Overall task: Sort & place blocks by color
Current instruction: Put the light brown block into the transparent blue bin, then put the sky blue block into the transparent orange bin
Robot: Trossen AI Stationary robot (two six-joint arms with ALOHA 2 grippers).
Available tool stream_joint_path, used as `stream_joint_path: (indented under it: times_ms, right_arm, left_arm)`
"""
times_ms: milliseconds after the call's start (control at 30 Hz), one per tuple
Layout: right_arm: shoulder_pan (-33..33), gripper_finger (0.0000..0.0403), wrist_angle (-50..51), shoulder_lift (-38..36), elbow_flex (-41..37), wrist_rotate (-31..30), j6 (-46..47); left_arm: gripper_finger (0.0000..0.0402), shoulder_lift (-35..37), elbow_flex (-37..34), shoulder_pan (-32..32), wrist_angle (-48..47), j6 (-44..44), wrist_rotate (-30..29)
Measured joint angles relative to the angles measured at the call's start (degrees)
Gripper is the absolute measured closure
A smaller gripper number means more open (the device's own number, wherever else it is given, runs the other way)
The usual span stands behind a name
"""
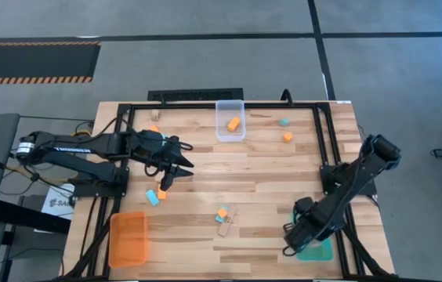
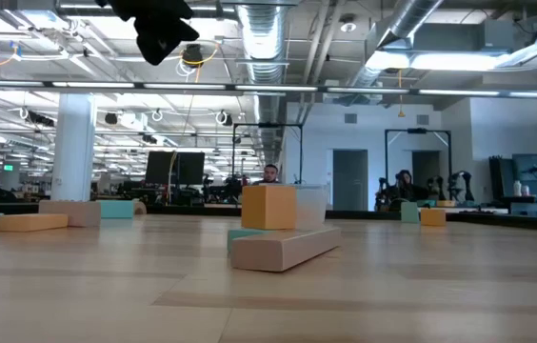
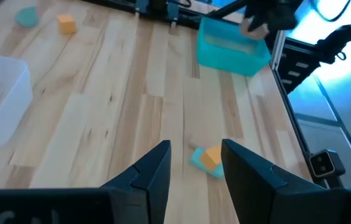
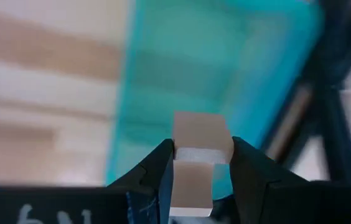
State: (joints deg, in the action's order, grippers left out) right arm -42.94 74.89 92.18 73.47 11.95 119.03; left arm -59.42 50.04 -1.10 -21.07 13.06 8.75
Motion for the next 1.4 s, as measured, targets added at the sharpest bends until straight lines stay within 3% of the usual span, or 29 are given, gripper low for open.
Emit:
stream_joint_path:
  times_ms: [233,567,833,1033,1167,1300,1400]
  right_arm:
    - [2.42,0.0245,4.01,0.2,0.02,0.02,-5.05]
    - [6.19,0.0139,6.13,0.18,0.02,3.64,-14.01]
    - [8.93,0.0122,1.49,-2.52,0.08,1.51,-18.81]
    - [12.64,0.0121,-7.69,-5.94,2.8,-10.53,-27.31]
    - [16.22,0.0121,-16.79,-6.78,2.97,-20.14,-37.37]
    - [20.14,0.0121,-23.86,-6.64,2.97,-21.3,-47.57]
    - [22.77,0.0121,-26.19,-6.6,2.97,-21.16,-52.9]
  left_arm:
    - [0.0272,-1.77,0.0,-0.02,1.63,0.04,1.72]
    - [0.0272,-2.18,0.0,-0.02,2.56,0.96,1.27]
    - [0.0272,-2.16,0.0,-0.35,1.09,0.68,1.09]
    - [0.0271,-2.16,0.0,-2.36,-9.01,1.18,0.3]
    - [0.0271,-2.26,0.01,-3.9,-19.42,6.88,-6.81]
    - [0.027,-3.6,0.04,-6.04,-31.44,19.02,-10.75]
    - [0.0263,-3.99,0.02,-7.51,-36.37,21.03,-15.59]
